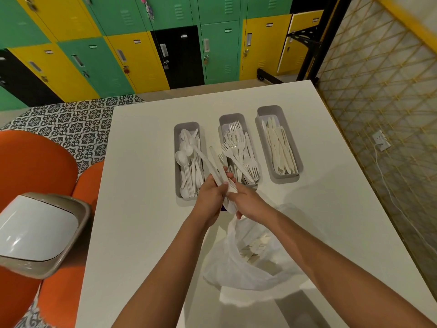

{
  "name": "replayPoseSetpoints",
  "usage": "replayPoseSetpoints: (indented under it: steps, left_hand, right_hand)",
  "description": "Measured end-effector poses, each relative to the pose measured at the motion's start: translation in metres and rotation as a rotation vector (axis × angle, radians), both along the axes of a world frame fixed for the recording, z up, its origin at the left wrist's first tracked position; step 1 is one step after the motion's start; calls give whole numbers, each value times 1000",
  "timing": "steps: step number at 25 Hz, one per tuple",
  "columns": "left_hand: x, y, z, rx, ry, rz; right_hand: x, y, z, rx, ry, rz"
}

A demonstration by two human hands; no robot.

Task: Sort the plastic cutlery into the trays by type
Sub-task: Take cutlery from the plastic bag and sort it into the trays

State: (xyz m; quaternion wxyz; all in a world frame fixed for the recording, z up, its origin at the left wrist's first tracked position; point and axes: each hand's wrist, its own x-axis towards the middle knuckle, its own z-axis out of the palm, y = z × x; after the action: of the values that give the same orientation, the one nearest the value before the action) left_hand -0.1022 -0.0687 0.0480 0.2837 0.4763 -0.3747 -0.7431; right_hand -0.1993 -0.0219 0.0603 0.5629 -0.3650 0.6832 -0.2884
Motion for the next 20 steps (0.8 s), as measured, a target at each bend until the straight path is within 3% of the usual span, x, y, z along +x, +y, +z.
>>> replayPoseSetpoints:
  steps: [7,14,20]
  left_hand:
    - [2,0,-13,-76,-65,15]
    - [7,-10,-21,-71,-270,139]
    - [17,-13,-25,-32,-346,188]
  right_hand:
    - [-1,-3,-16,11,67,-125]
    - [1,-11,-28,50,-70,-270]
    - [-28,-29,-38,-51,283,-358]
